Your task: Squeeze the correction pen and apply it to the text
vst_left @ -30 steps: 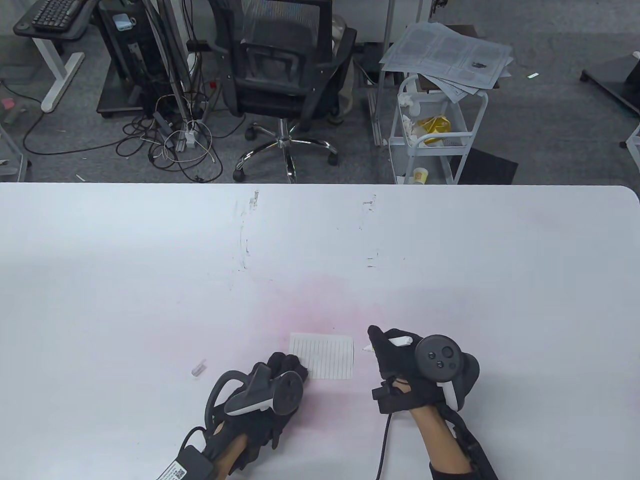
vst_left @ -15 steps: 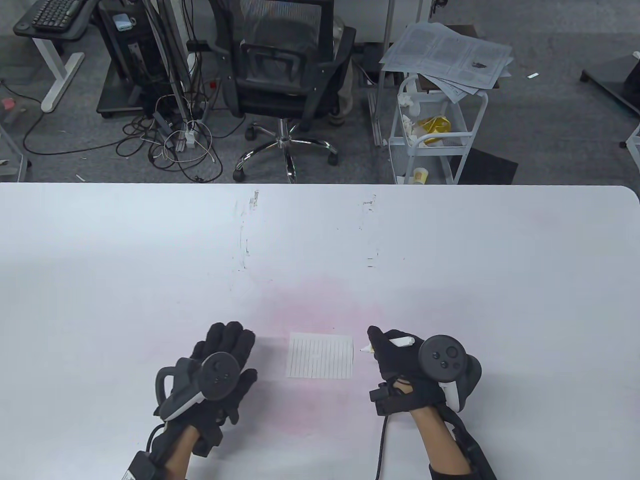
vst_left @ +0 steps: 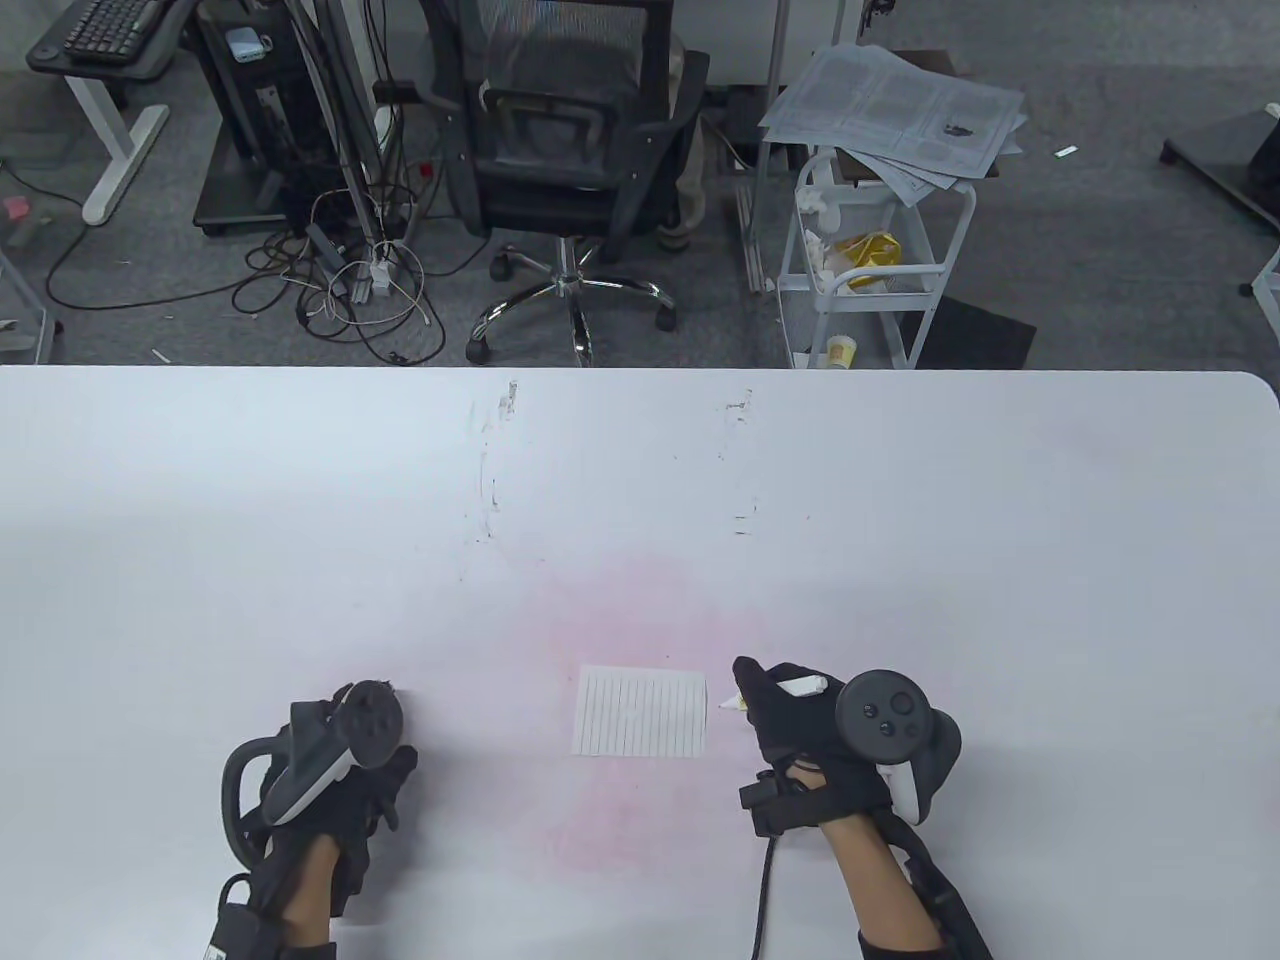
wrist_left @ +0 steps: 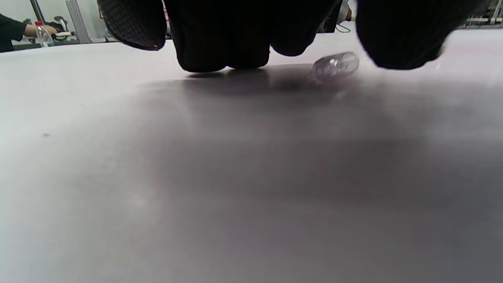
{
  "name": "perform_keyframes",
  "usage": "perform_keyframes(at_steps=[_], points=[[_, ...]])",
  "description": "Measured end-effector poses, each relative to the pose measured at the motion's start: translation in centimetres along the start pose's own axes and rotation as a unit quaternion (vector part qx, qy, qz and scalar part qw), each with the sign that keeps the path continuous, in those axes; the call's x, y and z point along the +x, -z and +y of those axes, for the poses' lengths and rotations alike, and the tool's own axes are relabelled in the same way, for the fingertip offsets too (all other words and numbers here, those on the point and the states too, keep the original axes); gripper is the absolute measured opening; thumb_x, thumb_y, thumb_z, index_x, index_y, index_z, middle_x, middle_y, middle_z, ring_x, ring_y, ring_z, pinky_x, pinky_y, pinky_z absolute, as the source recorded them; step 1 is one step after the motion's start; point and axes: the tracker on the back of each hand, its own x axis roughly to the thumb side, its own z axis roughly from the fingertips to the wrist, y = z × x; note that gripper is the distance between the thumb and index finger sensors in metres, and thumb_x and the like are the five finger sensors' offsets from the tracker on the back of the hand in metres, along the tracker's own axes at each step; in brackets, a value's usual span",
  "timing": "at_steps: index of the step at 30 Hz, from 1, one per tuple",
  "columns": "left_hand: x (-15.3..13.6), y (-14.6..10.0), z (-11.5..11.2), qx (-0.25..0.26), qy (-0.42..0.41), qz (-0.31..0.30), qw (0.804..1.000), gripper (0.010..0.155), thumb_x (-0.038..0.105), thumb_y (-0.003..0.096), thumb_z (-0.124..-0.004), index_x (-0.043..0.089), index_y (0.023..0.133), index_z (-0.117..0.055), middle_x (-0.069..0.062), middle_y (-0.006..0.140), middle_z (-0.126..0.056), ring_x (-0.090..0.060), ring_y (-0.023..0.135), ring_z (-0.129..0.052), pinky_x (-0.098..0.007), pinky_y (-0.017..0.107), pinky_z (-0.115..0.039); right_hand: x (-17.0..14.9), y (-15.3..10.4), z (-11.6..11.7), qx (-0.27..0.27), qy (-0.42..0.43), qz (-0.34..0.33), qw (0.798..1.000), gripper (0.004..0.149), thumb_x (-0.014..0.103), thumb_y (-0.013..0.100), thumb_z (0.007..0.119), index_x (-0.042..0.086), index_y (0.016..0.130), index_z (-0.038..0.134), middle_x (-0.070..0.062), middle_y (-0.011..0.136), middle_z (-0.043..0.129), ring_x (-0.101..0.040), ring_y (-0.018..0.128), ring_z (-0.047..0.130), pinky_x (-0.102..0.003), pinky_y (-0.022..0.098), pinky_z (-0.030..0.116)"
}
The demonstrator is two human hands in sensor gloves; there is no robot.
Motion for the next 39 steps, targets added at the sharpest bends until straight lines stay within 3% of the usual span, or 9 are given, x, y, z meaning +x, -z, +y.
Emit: perform_keyframes(at_steps=[7,12,20,26,39], points=[[1.0,0.1,0.3,0.051,0.049,-0.012,0.997,0.059,0.051,0.0338,-0.082,0.033,0.089,-0.075,0.0,0.093,-0.08,-0.026,0.082,-0.089,-0.049,0.068,-0.072,0.0,0.0,0.2,0.005,-0.005,0.002,1.0,0.046,0.058,0.039,0.076,0.017,0.036,0.097,0.0,0.026,0.096,-0.021,0.008,0.098,-0.047,0.024,0.086],[1.7,0.4,0.3,0.052,0.076,-0.021,0.995,0.048,0.042,0.0397,-0.082,0.031,0.086,-0.077,-0.001,0.085,-0.085,-0.025,0.074,-0.092,-0.047,0.067,-0.073,0.0,0.0,0.5,0.009,-0.005,0.003,1.0,0.046,0.058,0.039,0.076,0.017,0.036,0.097,0.0,0.026,0.096,-0.021,0.008,0.098,-0.047,0.024,0.086],[2.3,0.8,0.3,0.046,0.111,-0.022,0.993,0.047,0.045,0.0429,-0.075,0.028,0.086,-0.073,-0.001,0.082,-0.084,-0.023,0.07,-0.092,-0.045,0.066,-0.074,0.0,0.0,0.6,0.01,0.001,0.007,1.0,0.046,0.058,0.039,0.076,0.017,0.036,0.097,0.0,0.026,0.096,-0.021,0.008,0.098,-0.047,0.024,0.086],[2.9,-0.2,1.3,0.13,0.039,-0.06,0.989,0.046,0.046,0.0378,-0.077,0.027,0.08,-0.081,-0.001,0.071,-0.094,-0.02,0.057,-0.101,-0.043,0.056,-0.083,0.3,-0.1,0.8,0.008,0.021,0.003,1.0,0.046,0.058,0.039,0.076,0.017,0.036,0.097,0.0,0.026,0.096,-0.021,0.008,0.098,-0.047,0.023,0.086],[9.4,-3.6,2.8,0.157,-0.083,-0.218,0.96,0.046,0.045,0.0386,-0.077,0.026,0.081,-0.08,0.002,0.062,-0.099,-0.015,0.046,-0.105,-0.039,0.049,-0.089,2.5,-1.4,2.5,0.025,0.081,-0.042,0.995,0.046,0.058,0.039,0.076,0.017,0.036,0.097,0.0,0.026,0.096,-0.02,0.009,0.099,-0.047,0.023,0.086]])
